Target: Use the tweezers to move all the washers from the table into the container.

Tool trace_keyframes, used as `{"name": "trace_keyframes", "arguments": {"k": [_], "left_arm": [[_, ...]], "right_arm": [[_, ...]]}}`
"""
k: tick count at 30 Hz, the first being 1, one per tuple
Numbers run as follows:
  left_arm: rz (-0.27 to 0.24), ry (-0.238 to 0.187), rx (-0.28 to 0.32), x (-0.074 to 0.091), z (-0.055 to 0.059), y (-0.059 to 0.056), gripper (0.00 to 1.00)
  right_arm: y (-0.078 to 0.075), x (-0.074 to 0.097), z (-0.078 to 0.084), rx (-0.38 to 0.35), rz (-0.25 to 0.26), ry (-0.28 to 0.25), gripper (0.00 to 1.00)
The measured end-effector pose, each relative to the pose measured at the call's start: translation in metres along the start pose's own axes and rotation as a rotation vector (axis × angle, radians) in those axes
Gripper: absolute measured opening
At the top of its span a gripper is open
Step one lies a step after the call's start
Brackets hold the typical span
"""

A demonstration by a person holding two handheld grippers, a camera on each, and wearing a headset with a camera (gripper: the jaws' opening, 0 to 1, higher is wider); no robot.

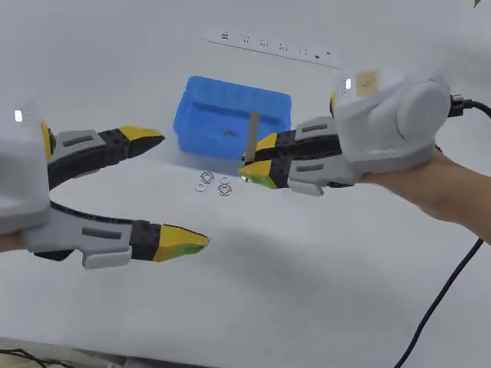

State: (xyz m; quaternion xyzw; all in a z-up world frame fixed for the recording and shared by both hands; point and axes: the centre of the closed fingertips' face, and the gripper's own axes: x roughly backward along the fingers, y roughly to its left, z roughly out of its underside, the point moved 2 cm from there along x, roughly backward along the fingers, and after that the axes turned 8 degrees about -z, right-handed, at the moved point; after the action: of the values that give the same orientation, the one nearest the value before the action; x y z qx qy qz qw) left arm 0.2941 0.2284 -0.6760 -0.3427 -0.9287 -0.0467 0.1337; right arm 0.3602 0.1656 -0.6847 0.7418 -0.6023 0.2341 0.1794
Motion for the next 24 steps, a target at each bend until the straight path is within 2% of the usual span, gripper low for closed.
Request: {"name": "trace_keyframes", "arguments": {"k": [2, 3, 10, 12, 18, 24], "left_arm": [[-0.005, -0.008, 0.015, 0.004, 0.001, 0.001, 0.87], [0.000, -0.012, 0.042, 0.006, 0.002, 0.002, 0.88], [-0.034, -0.005, 0.056, 0.016, 0.010, 0.011, 0.88], [-0.045, -0.006, 0.067, 0.017, 0.012, 0.015, 0.88], [-0.069, -0.037, 0.106, 0.018, 0.007, 0.020, 0.86], [-0.072, -0.010, 0.120, 0.018, 0.016, 0.023, 0.86]], "right_arm": [[-0.007, 0.001, -0.005, -0.016, 0.009, -0.011, 0.09], [-0.011, 0.002, -0.009, -0.031, 0.012, -0.017, 0.09], [-0.041, 0.008, -0.024, -0.007, 0.048, -0.030, 0.09], [-0.059, 0.008, -0.020, -0.015, 0.067, -0.036, 0.09], [-0.089, 0.005, -0.014, -0.065, 0.116, -0.057, 0.10], [-0.110, -0.008, 0.003, -0.105, 0.136, -0.052, 0.10]]}}
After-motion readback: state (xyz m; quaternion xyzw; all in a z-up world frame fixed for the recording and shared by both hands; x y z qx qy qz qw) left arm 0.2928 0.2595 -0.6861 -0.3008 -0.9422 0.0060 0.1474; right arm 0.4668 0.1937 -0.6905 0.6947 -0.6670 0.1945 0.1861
